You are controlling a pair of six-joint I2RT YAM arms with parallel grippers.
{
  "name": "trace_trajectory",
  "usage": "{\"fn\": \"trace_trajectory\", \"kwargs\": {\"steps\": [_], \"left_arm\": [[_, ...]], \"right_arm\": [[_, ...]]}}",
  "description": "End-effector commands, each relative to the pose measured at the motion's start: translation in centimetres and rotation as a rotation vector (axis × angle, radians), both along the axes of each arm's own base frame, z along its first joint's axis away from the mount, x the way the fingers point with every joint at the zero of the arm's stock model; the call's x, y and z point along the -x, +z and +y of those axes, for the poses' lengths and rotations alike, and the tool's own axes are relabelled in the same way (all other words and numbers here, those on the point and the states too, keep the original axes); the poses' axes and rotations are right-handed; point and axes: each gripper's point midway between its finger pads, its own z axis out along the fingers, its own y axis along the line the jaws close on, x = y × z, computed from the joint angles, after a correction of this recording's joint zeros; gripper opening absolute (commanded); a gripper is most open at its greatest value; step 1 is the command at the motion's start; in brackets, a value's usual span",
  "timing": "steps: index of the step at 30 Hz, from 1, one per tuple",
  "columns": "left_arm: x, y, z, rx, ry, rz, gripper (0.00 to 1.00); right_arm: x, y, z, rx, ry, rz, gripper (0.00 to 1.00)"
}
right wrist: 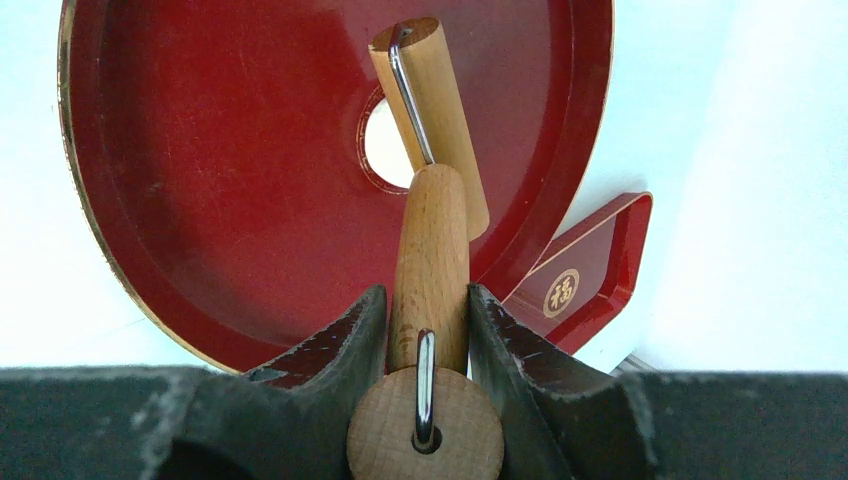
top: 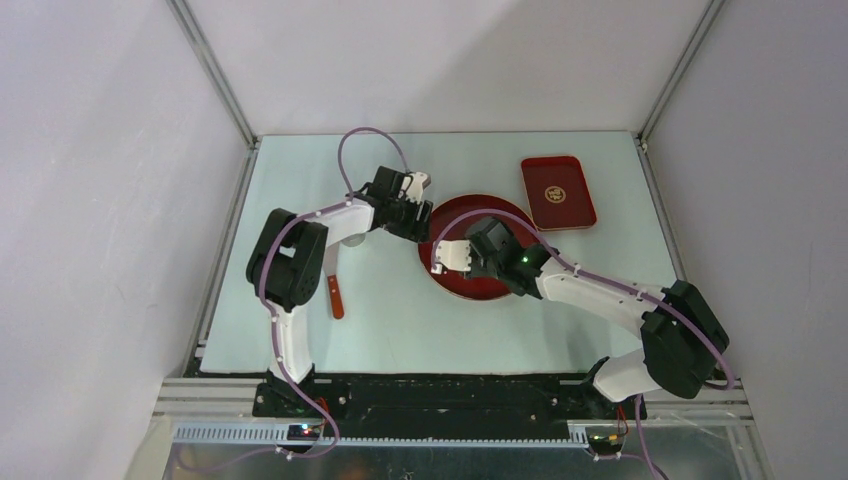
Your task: Roll out the dumpling wrappers from the dough
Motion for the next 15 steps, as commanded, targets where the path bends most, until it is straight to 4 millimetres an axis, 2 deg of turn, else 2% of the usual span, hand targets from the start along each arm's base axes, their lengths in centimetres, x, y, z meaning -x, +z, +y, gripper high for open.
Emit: {"fn": "trace_trajectory", "kwargs": {"steps": [1,15], "left_arm": [[1.06,-0.74,-0.29,0.006,-0.022,0.034,0.65],[0.85,-0.74,-0.36,0.008,-0.025,0.033,0.45]], "right_arm": [[2.09,-2.54,-1.04,0.079,0.018,0.122,0.0],[1.35,-2.69,-0.95,0.078,0.004,0.103,0.0]]}}
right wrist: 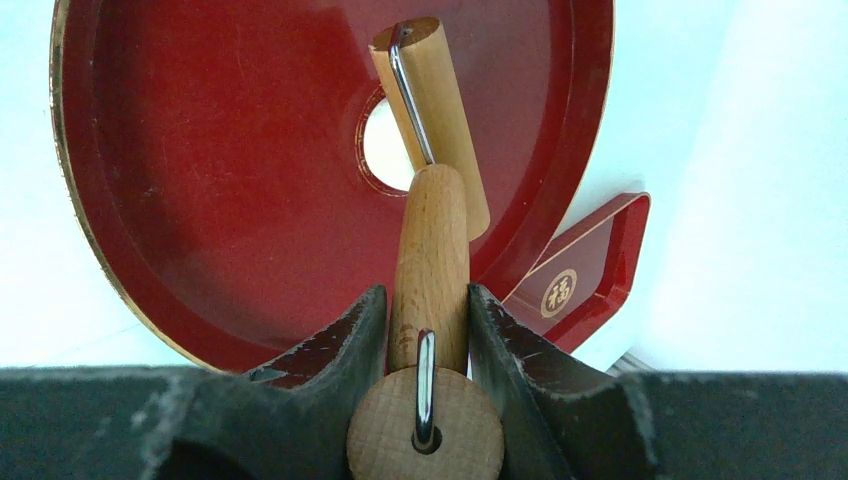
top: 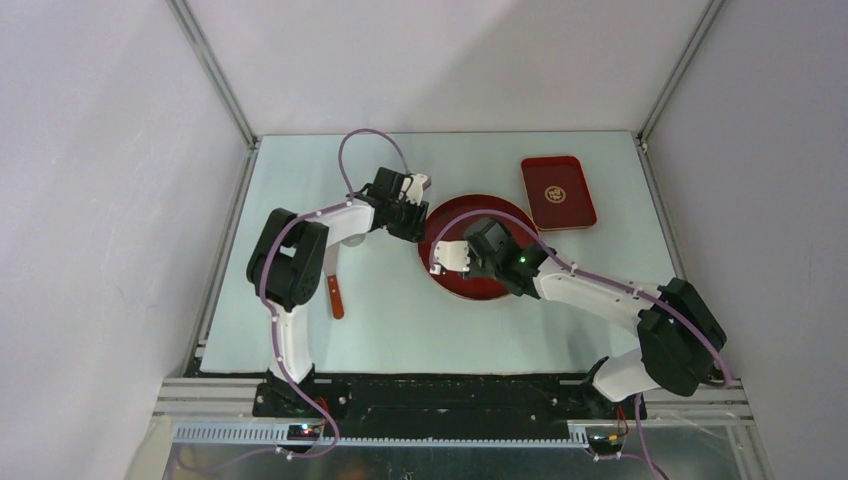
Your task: Roll out the dumpling wrappers from the dough
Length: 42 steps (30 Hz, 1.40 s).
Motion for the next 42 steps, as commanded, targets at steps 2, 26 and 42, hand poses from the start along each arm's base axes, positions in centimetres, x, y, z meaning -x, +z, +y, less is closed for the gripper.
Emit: {"fn": "trace_trajectory", "kwargs": {"steps": [2,26,42], "left_arm": [[0.5,-0.5,-0.3,0.003,-0.017,0.018,0.42],[0.3,-0.6,-0.1,-0.008,-0.01,0.012,0.32],[0.3,-0.6,-0.1,-0.011,-0.008,0.011,0.26]], "right_arm": [[1.5,-2.2,-0.8,0.059,0.007,0.1,0.0],[-1.5,5.0,2.2,-0.146,-0.024,-0.204,0.0],[0.8,-2.3,0.4,0.043,0.035,0.03,0.0]]}}
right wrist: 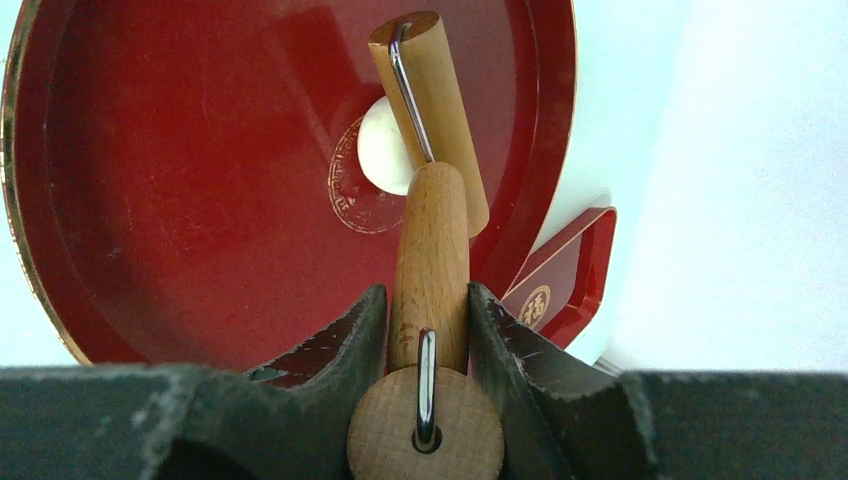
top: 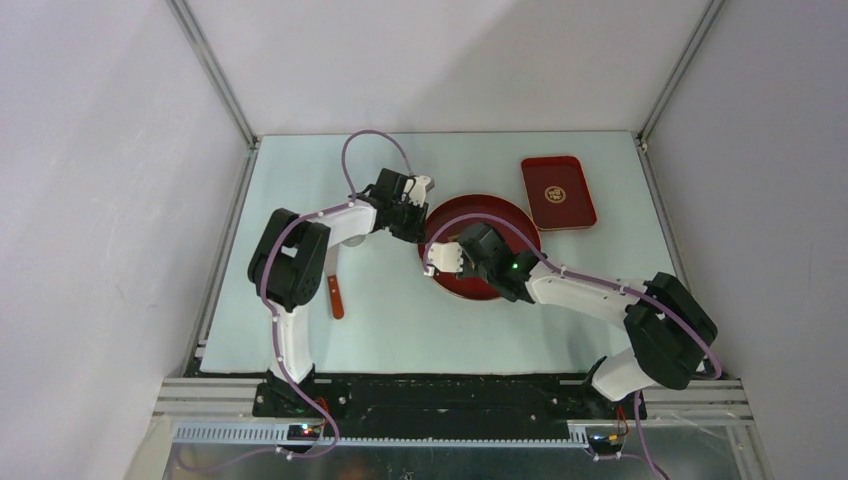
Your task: Roll out the dumpling wrappers from the dough
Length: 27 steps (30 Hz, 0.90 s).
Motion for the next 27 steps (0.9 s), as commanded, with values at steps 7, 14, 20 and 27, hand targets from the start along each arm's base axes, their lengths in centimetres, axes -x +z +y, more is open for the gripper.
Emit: {"fn": "trace_trajectory", "kwargs": {"steps": [7,14,20,27], "left_arm": [[-0.3,-0.5,0.4,-0.021,0.01,-0.002,0.26],[-0.3,-0.5,0.4,-0.021,0.012,-0.003,0.25],[-0.4,-0.6,0.4,-0.022,0.013,-0.002,0.25],[-0.3,-0.6,0.4,-0.022,0.012,-0.001,0.25]], "right_arm": [[3.4,-2.1,-1.7,0.092,0.049,0.2,0.0],[3.9,-1.9,-2.0,0.106,0.052,0.222,0.0],[4.0,-1.7,-2.2,0.109,0.051,0.224,0.0],[4.0,-0.9,-2.3,0.097,0.049,0.214,0.0]]}}
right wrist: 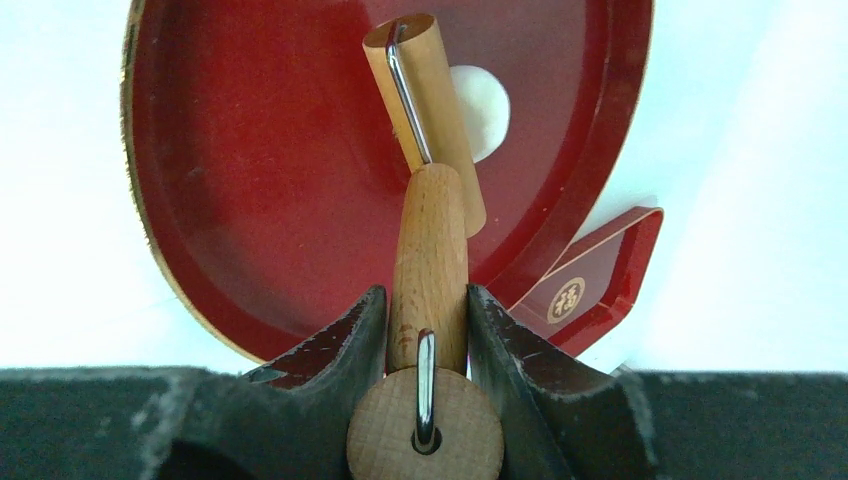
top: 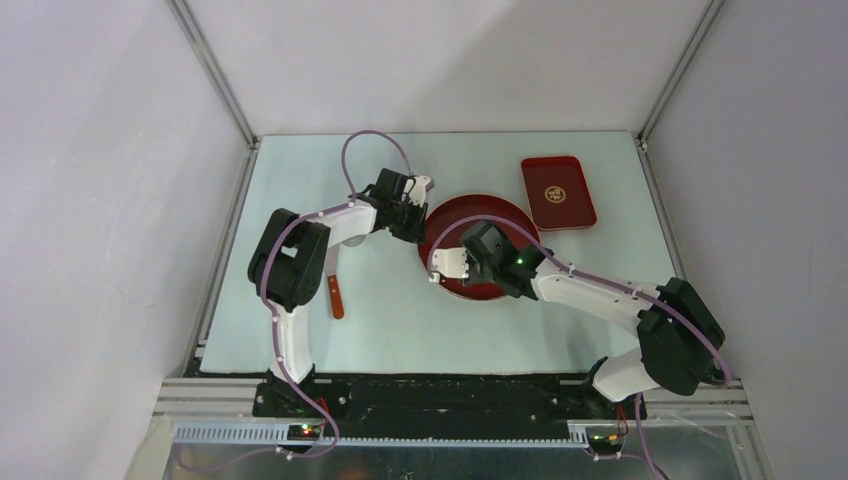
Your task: Roll out the dumpling wrappers from the dough
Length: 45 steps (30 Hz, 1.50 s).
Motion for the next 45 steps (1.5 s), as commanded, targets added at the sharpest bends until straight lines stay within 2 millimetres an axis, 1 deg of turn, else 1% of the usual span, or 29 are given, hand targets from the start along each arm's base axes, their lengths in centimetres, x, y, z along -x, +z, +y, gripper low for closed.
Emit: {"fn": "trace_trajectory", "kwargs": {"steps": [1,4,6,8,9,10,11,12,13,14,16,18,20,21,25,26,29,35,45], "left_arm": [[-0.4,-0.6,0.4,-0.024,0.007,-0.006,0.25],[-0.4,-0.6,0.4,-0.025,0.008,-0.005,0.25],[-0.4,-0.6,0.4,-0.024,0.008,-0.006,0.25],[-0.4,-0.6,0.4,-0.025,0.008,-0.005,0.25],[-0.4,-0.6,0.4,-0.025,0.007,-0.006,0.25],[-0.4,-0.6,0.4,-0.025,0.007,-0.007,0.25],[-0.4,-0.6,0.4,-0.025,0.007,-0.007,0.25],[-0.4,-0.6,0.4,-0.025,0.006,-0.007,0.25],[-0.4,-0.7,0.4,-0.025,0.006,-0.006,0.25],[-0.5,-0.6,0.4,-0.025,0.006,-0.007,0.25],[-0.5,-0.6,0.4,-0.025,0.006,-0.007,0.25],[-0.4,-0.7,0.4,-0.026,0.006,-0.006,0.25],[-0.4,-0.7,0.4,-0.027,0.006,-0.004,0.25],[-0.4,-0.7,0.4,-0.026,0.006,-0.005,0.25],[-0.4,-0.7,0.4,-0.027,0.007,-0.005,0.25],[-0.4,-0.7,0.4,-0.026,0.006,-0.005,0.25],[-0.4,-0.7,0.4,-0.026,0.007,-0.005,0.25],[-0.5,-0.7,0.4,-0.026,0.007,-0.006,0.25],[-0.5,-0.7,0.5,-0.029,0.009,-0.008,0.25]], "right_arm": [[1.9,-0.6,-1.2,0.031,0.003,0.09,0.0],[1.9,0.5,-1.2,0.008,0.004,0.074,0.0],[1.8,1.6,-1.3,-0.012,-0.002,0.05,0.0],[1.2,3.4,-1.3,-0.05,-0.016,0.005,0.0],[0.8,4.7,-1.5,-0.074,-0.031,-0.032,0.0],[0.2,5.9,-1.2,-0.112,-0.043,-0.077,0.0],[-0.4,7.2,-1.5,-0.136,-0.061,-0.118,0.0],[-1.0,8.3,-1.2,-0.171,-0.067,-0.158,0.0],[-1.4,9.4,-1.3,-0.197,-0.082,-0.193,0.0],[-2.1,10.5,-0.8,-0.237,-0.083,-0.234,0.0],[-2.8,11.5,-0.6,-0.26,-0.073,-0.277,0.0],[-3.3,11.3,-0.1,-0.246,-0.044,-0.284,0.0],[-3.3,10.3,0.4,-0.203,0.027,-0.275,0.0],[-3.2,9.3,0.5,-0.18,0.058,-0.258,0.0],[-3.1,6.3,0.7,-0.051,0.193,-0.242,0.0],[-3.1,5.7,0.8,-0.045,0.21,-0.227,0.0],[-3.0,4.5,0.6,-0.004,0.271,-0.206,0.0],[-2.6,3.4,0.0,0.037,0.307,-0.168,0.0],[-2.1,-0.4,0.8,0.051,0.335,-0.09,0.0]]}}
